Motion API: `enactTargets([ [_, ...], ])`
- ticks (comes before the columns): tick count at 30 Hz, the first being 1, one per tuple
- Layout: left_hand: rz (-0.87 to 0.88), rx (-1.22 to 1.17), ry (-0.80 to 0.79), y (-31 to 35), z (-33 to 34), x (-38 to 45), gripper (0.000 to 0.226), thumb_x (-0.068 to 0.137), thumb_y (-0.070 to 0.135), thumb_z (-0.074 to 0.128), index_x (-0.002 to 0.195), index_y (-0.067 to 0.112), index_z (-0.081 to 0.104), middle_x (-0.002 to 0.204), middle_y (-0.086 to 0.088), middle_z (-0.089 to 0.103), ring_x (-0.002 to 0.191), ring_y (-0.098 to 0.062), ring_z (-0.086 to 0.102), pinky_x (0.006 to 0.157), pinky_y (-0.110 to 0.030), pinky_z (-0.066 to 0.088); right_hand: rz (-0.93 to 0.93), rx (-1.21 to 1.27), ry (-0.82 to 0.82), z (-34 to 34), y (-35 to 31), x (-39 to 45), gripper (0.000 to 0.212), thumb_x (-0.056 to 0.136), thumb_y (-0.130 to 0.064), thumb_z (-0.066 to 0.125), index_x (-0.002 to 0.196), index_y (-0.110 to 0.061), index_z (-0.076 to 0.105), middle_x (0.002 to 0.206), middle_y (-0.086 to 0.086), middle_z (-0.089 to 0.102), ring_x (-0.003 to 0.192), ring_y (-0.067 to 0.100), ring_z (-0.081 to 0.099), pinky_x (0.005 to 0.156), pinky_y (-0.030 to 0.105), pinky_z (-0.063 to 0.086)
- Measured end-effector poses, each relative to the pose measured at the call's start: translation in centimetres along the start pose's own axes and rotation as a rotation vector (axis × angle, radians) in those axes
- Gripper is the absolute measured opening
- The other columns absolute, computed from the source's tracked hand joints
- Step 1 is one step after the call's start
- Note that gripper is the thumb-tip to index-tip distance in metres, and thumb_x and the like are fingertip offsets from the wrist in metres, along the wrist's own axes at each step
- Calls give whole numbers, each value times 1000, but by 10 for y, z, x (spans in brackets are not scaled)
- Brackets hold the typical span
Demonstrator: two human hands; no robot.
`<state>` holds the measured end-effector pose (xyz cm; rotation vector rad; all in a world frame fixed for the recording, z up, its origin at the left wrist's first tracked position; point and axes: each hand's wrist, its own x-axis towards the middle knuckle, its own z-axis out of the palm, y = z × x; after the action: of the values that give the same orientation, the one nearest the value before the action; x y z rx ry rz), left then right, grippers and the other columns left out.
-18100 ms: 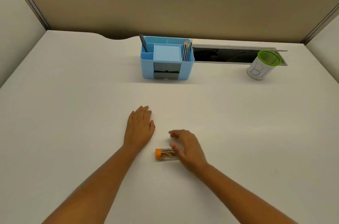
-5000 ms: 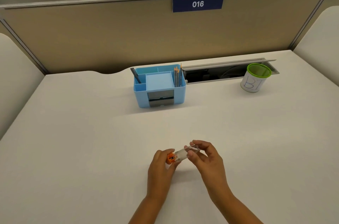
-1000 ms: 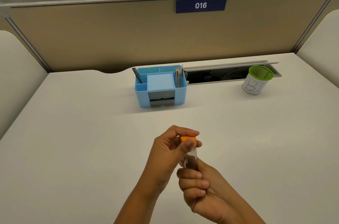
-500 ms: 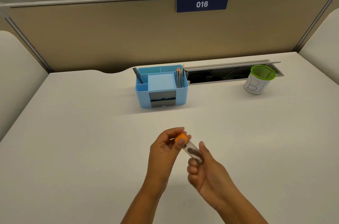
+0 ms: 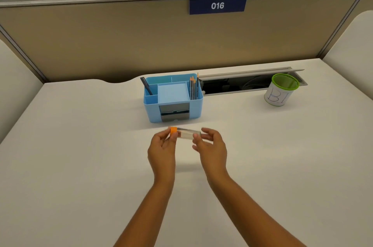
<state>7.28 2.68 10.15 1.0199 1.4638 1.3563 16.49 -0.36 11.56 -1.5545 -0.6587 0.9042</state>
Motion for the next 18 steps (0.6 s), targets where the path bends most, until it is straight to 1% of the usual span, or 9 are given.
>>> enactTargets([
  [3,99,143,14,14,13,27,26,87,19,56,112,16,60,111,-3,63,98,-12,55,84,-22,42,-52,5,27,16,-18,29,26,88,-18,61,113,-14,55,116,12,64,99,22,64,87,34,55],
  [4,129,173,1,18,16,36,27,89,12,53,115,15,59,117,-5,61,101,-13,53,86,-24,42,-84,-20,31,20,-23,39,29,89,-19,60,117,-12,55,119,11,63,104,22,62,90,32,53],
  [5,161,205,-18,23,19,46,30,89,4,51,116,14,57,121,-8,58,105,-16,52,88,-26,43,-114,-52,28,25,-29,48,31,90,-20,58,120,-12,53,123,10,61,108,21,59,89,24,51],
  [7,206,292,-51,29,25,65,38,87,-5,49,120,13,54,127,-15,49,115,-23,48,93,-34,46,-154,-105,9,34,-36,66,35,93,-21,53,126,-12,47,128,9,59,114,19,56,74,4,41],
  [8,197,331,-53,31,27,74,41,86,-7,49,121,14,52,129,-17,45,119,-26,45,94,-37,47,-161,-124,-10,38,-37,73,37,94,-21,51,129,-12,43,130,10,58,115,19,55,69,1,39],
  [9,171,355,-54,32,30,83,44,85,-8,50,123,15,50,129,-18,41,121,-27,42,95,-39,48,-167,-146,-38,43,-39,80,39,94,-22,50,131,-13,40,132,10,56,117,20,55,69,3,40],
  [13,69,395,-86,30,38,104,51,85,-4,54,129,17,42,130,-19,36,122,-28,42,95,-40,49,-179,-242,-130,57,-36,101,48,94,-21,51,137,-13,31,140,11,48,124,24,50,91,27,47],
  [16,-2,366,-99,26,44,113,50,87,4,54,132,16,35,131,-21,38,120,-30,45,96,-44,48,-196,-352,-152,66,-31,112,48,95,-21,49,138,-14,29,140,12,46,121,26,51,89,31,50],
  [18,-5,462,-123,21,48,118,53,88,6,53,135,17,30,131,-21,36,119,-31,44,96,-43,48,-208,-395,-165,70,-27,118,48,95,-21,49,138,-15,30,139,13,46,120,27,51,89,33,50],
])
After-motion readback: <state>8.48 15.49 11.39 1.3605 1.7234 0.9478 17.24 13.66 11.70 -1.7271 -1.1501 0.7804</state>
